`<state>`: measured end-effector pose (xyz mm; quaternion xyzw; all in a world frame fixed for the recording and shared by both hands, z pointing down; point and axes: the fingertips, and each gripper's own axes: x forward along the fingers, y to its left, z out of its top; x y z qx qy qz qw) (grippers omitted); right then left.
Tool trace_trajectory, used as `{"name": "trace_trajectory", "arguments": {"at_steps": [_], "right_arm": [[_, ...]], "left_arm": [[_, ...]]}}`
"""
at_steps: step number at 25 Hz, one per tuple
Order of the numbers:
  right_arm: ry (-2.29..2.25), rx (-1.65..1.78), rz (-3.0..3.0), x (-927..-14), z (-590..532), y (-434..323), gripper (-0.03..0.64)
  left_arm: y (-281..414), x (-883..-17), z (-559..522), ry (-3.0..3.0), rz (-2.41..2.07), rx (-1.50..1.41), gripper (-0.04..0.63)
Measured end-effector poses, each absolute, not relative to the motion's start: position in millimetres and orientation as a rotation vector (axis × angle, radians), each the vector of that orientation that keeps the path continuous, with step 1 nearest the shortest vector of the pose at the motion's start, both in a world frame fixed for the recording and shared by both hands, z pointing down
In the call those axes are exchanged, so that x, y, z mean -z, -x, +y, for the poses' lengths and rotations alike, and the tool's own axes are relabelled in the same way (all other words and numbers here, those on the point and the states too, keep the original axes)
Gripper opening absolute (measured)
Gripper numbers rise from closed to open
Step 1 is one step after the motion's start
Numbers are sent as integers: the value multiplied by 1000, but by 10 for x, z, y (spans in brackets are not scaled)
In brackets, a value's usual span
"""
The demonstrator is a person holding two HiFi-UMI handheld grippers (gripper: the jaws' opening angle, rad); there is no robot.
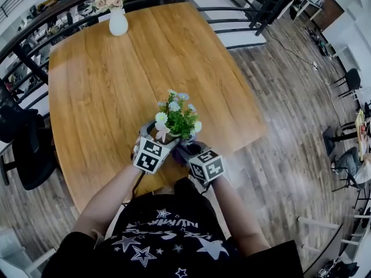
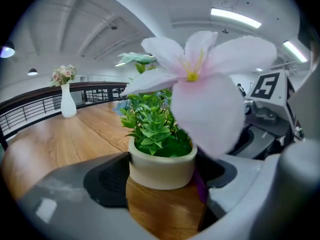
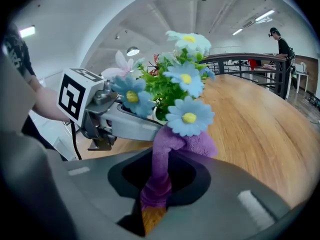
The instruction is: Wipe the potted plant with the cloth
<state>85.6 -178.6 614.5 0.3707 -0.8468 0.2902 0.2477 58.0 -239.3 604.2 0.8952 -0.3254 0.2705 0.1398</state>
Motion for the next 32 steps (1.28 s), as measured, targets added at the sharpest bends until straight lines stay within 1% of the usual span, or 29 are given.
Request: {"name": "trace_trajectory", "arguments": {"at_steps": [5,17,24,32], "right_arm": [[-1044,-800,-2294,-6155,-1766,-839,78],[-1153,-765,-2228,-6130,-1711,-912,80],[-1280,-770,-2176,-6048,-1658,-950,80],[-1450,-752,-2127,-5872,-1283,-997,80]], "left_arm": [[-561,-6042,-2397,-2553,-1015,-752,443],[-531,-6032,-2337,-2593,-924,-750,443],[-236,-5877,-2111,-2594,-911,-678,443],[142,-5821,-1718,-2609,-825,-580,443]]}}
